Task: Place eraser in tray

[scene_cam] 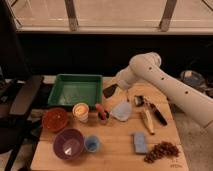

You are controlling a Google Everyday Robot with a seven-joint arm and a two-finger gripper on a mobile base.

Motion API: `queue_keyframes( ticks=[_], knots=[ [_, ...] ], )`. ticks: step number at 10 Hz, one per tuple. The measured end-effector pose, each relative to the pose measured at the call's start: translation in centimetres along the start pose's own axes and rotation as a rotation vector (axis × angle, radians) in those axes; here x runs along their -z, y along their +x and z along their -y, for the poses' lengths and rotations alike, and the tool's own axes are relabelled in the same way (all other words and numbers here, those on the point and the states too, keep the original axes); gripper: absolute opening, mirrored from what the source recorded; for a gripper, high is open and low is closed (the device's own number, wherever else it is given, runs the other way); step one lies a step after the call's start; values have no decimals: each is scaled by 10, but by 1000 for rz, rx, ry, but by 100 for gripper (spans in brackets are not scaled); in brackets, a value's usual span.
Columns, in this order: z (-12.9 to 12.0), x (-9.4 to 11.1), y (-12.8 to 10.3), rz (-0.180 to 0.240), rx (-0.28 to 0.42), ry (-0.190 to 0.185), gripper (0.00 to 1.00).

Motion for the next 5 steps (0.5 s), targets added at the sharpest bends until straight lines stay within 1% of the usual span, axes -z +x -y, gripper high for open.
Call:
queue_keyframes(
  ticks=[1, 2, 3, 4, 5],
  knots=[
    [-2, 0, 1, 0, -4, -4, 0],
    [-6, -1, 1, 0, -5, -17, 0],
    [-13, -6, -2, 2, -2, -38, 0],
    [-22, -19, -3, 10, 4, -43, 0],
    [-22, -31, -8, 21, 20, -41, 0]
  ],
)
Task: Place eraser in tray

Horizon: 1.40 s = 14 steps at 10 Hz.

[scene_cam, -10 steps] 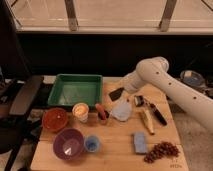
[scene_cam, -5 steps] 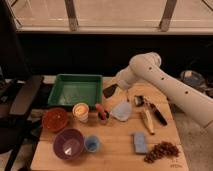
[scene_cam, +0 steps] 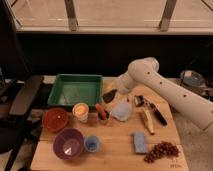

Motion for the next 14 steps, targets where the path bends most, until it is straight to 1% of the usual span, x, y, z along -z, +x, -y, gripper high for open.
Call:
queue_keyframes(
  ticks=[2, 3, 5, 7, 8, 9, 11, 14],
  knots=[
    [21, -22, -14, 31, 38, 12, 0],
    [39, -35, -22, 52, 61, 23, 0],
    [72, -56, -30, 91, 94, 49, 0],
    [92, -73, -43, 126, 121, 58, 0],
    [102, -85, -52, 153, 138, 61, 1],
    [110, -95, -59, 179, 151, 64, 6],
    [125, -112, -73, 225, 176, 66, 26],
    [135, -132, -78, 259, 189, 57, 55]
  ],
)
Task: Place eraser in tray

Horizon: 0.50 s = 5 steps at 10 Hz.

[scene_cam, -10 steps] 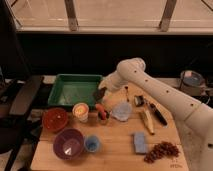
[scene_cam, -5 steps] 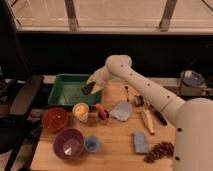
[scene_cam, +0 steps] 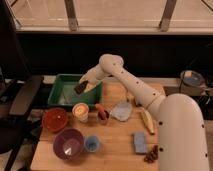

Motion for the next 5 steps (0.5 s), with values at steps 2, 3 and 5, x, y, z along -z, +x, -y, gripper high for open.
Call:
queue_keyframes(
  ticks=[2, 3, 5],
  knots=[
    [2, -17, 5, 4, -1, -13, 75],
    [0, -21, 9, -2, -3, -18, 79],
    [-1, -27, 14, -18, -4, -21, 80]
  ],
)
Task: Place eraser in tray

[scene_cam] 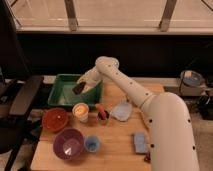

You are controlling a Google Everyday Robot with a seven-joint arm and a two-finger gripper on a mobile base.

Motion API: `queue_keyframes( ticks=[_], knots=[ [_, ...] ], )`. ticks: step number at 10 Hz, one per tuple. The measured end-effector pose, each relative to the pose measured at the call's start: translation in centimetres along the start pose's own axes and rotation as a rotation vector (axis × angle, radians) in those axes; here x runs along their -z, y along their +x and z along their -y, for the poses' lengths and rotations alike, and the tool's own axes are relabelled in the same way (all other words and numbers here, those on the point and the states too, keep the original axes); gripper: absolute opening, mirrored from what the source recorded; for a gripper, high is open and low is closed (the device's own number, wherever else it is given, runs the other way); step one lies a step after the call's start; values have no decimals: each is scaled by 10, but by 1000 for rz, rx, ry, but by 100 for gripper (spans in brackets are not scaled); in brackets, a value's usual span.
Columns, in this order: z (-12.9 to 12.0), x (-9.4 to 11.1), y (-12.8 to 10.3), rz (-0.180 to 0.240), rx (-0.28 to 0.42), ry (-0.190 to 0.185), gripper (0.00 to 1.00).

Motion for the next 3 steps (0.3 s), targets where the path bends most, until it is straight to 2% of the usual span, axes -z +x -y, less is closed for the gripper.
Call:
queue_keyframes(
  ticks=[3],
  knots=[
    [-1, 0, 0, 0, 0, -2, 80]
  ],
)
